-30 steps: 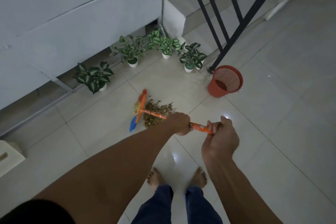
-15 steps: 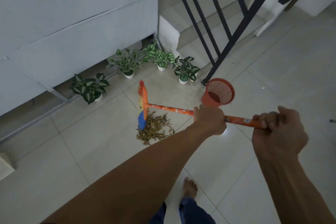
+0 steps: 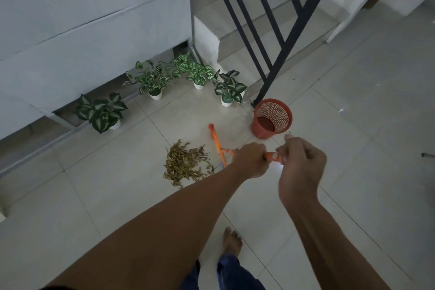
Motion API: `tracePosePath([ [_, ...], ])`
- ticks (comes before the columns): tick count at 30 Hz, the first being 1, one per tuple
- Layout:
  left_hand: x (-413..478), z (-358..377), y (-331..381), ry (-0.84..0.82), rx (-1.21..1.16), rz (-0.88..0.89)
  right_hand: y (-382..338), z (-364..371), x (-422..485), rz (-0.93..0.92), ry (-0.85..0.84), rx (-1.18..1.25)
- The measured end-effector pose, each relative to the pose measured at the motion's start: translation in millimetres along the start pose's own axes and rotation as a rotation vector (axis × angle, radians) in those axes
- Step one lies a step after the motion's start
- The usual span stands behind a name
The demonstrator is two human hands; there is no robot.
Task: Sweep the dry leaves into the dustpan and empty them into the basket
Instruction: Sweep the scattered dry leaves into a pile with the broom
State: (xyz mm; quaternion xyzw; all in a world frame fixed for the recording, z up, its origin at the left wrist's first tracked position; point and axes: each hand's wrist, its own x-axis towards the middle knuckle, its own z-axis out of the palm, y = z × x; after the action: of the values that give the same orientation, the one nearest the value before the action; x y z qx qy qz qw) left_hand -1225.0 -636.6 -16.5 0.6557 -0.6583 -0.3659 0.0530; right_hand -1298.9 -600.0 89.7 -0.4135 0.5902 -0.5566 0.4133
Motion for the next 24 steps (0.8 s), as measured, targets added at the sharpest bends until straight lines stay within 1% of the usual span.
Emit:
tracePosePath([
  [3, -1.3, 12.3, -6.9, 0.044, 0.034, -0.04, 13.0, -13.2, 4.1, 0.083, -0.006, 0.047],
  [7, -1.3, 16.7, 14.6, 0.113, 0.052, -0.046, 5.8, -37.2, 18.5, 0.149, 0.019, 0.155],
  [10, 2.4, 17.6, 43.7, 0.159, 0.037, -0.006, -8.7, -59.6, 31.0, 0.129, 0.058, 0.152],
  [12, 6.5, 21.2, 59.3, 0.165, 0.012, 0.02, -13.0, -72.2, 36.1, 0.081, 0.061, 0.131],
  [14, 9.2, 27.8, 66.5, 0.143, -0.021, 0.033, -10.7, -79.4, 36.5, 0.031, 0.043, 0.083],
  [16, 9.9, 37.6, 64.8, 0.106, -0.017, 0.034, -5.2, -79.7, 31.1, 0.003, -0.018, 0.036],
  [19, 5.8, 50.5, 53.0, 0.069, 0.008, -0.019, 5.2, -76.7, 21.4, 0.046, -0.089, 0.024],
  [24, -4.8, 53.1, 48.6, 0.125, 0.019, -0.051, 9.3, -84.8, 21.4, 0.09, -0.058, 0.098],
])
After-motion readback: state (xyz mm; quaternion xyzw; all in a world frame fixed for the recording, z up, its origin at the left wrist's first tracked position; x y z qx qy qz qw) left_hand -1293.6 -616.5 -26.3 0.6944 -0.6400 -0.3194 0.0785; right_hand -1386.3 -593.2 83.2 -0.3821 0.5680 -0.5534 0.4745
